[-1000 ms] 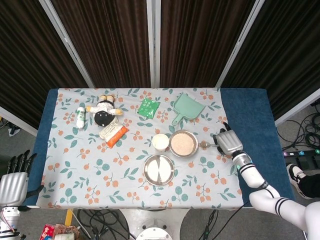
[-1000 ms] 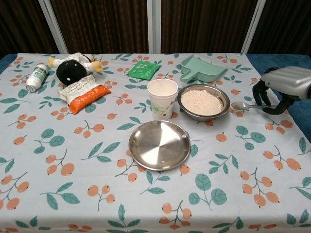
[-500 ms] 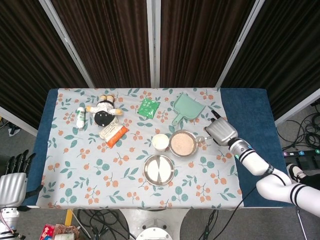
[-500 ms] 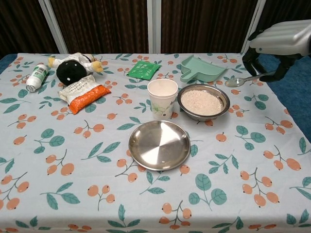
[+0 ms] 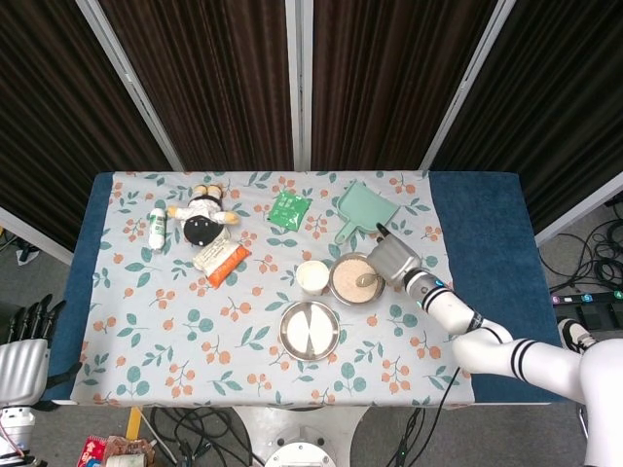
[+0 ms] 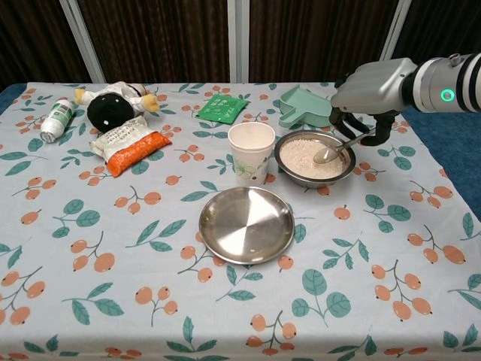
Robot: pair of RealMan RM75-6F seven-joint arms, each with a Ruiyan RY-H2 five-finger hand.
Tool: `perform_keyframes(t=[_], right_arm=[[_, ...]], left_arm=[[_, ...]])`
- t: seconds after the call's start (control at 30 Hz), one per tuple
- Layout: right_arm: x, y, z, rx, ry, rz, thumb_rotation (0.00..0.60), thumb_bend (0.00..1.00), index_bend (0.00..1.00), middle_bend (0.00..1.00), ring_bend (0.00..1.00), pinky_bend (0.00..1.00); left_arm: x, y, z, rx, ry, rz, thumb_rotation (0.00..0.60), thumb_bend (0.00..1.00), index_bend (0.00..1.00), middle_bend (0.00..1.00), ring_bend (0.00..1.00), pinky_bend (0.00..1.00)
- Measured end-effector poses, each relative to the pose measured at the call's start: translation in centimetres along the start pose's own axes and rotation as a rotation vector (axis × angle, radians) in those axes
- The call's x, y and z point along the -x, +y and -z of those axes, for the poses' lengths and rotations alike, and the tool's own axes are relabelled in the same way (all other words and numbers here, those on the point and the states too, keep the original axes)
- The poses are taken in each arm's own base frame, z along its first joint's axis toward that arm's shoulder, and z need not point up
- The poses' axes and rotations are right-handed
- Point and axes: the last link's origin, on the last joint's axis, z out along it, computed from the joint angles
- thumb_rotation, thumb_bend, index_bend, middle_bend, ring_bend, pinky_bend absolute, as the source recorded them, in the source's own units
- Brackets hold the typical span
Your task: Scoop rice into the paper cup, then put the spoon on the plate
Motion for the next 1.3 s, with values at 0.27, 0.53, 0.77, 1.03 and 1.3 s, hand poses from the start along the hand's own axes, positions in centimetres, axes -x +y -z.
perform_keyframes(t=[0.27, 0.53, 0.77, 1.03, 1.3], right_arm=[[-1.0, -2.0, -1.8, 0.018, 0.0, 0.069, 0.6, 0.38, 0.68, 0.64, 0.28, 0.03], [-2.0, -4.0, -3.3, 0.015, 0.014, 0.105, 0.6, 0.38, 0.68, 0.64, 0.28, 0.03], [-1.6, -3.8, -2.5, 0.024, 0.029, 0.056, 0.6, 0.38, 0.68, 0.64, 0.28, 0.03], [0.1, -2.4, -0.6, 0.054, 0.066, -0.066, 0.6, 0.38, 0.68, 0.64, 0.28, 0.03], [1.7, -0.6, 1.3, 0.092, 0.131, -0.21, 0.6, 0.38, 0.68, 0.64, 0.28, 0.02]], left_arm=[[-0.2, -0.4, 0.0, -0.009, 0.004, -0.004, 0.6, 0.04, 0.14, 0.09, 0.02, 0.0], [0.0, -0.6, 0.1, -0.017, 0.0, -0.002, 0.6, 0.04, 0.14, 0.09, 0.02, 0.0], [-0.1, -0.5, 0.1, -0.015, 0.002, -0.001, 0.6, 0.04, 0.14, 0.09, 0.02, 0.0], [-0.2, -0.3, 0.1, -0.007, 0.007, -0.004, 0.6, 0.04, 0.14, 0.09, 0.02, 0.0], [-0.4, -0.2, 0.1, -0.004, 0.014, -0.008, 0.6, 0.04, 0.14, 0.09, 0.02, 0.0]])
